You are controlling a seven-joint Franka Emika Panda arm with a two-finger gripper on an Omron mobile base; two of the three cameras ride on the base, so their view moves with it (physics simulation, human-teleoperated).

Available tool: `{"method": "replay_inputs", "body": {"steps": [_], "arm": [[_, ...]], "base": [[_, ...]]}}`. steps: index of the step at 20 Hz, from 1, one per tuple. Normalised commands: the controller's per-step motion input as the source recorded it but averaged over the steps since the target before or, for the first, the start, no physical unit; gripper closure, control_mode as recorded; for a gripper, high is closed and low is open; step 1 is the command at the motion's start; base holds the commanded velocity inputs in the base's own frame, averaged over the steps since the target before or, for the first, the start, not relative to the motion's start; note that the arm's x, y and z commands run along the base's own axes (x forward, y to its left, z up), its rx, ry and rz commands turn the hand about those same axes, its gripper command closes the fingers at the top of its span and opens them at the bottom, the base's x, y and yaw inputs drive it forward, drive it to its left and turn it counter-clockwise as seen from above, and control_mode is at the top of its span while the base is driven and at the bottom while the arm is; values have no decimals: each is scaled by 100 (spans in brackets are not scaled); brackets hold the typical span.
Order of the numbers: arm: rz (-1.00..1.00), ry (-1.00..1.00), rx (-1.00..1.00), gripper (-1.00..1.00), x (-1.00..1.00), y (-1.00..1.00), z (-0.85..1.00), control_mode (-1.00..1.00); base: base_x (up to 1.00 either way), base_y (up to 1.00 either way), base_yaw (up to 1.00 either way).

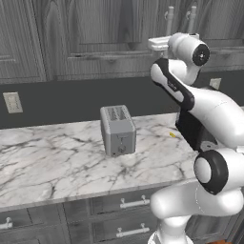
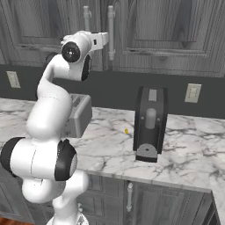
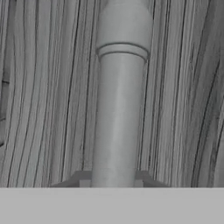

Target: Pick the bar soap and dish brush from the cabinet and place them on the counter.

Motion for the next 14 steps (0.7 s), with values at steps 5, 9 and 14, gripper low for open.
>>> {"method": "replay_inputs", "body": {"steps": [5,9,14], "arm": [[0,1,0,100,-48,-4,8,-100],[0,0,0,100,-62,0,6,-100],[-1,1,-1,100,-59,0,6,-100]], "base": [[0,0,0],[0,0,0],[0,0,0]]}}
